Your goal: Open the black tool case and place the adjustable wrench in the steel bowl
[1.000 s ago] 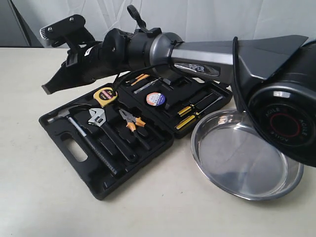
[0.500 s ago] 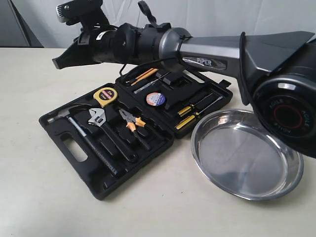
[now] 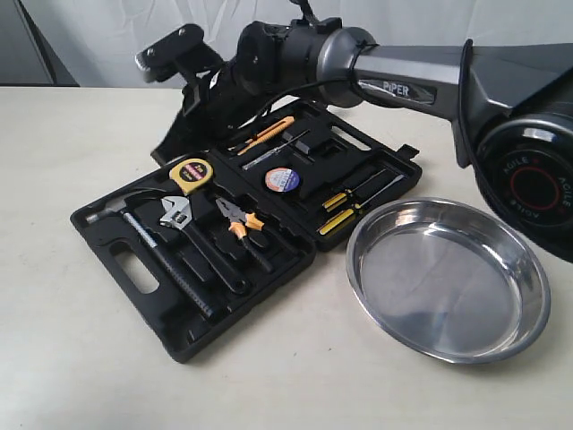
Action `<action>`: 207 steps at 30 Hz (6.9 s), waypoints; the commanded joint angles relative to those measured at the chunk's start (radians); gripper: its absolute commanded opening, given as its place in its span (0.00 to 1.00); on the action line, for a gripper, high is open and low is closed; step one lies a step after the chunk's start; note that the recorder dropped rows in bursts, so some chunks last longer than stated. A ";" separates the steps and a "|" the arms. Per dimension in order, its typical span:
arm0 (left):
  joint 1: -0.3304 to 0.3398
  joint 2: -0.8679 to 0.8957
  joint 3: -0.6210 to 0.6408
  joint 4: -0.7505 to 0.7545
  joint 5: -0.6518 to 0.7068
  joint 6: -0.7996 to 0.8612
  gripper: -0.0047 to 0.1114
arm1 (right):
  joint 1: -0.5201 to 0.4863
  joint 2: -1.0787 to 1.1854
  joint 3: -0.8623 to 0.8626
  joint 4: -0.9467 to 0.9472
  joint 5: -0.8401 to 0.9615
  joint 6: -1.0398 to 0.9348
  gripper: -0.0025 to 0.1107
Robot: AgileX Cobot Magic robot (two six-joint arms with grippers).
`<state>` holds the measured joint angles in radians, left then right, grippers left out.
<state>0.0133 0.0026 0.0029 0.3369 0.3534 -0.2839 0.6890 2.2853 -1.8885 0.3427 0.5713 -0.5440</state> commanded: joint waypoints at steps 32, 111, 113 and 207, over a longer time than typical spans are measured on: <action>0.004 -0.003 -0.003 -0.003 -0.006 -0.001 0.04 | 0.011 -0.007 -0.138 0.296 0.404 0.065 0.01; 0.004 -0.003 -0.003 -0.003 -0.010 -0.001 0.04 | 0.138 0.103 -0.132 -0.317 0.402 0.387 0.48; 0.004 -0.003 -0.003 -0.003 -0.010 -0.001 0.04 | 0.138 0.107 -0.132 -0.311 0.392 0.387 0.48; 0.004 -0.003 -0.003 -0.003 -0.010 -0.001 0.04 | 0.048 -0.540 0.503 -0.512 0.226 0.697 0.01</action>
<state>0.0133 0.0026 0.0029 0.3369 0.3534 -0.2839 0.7882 1.8465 -1.5294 -0.1869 0.8854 0.1373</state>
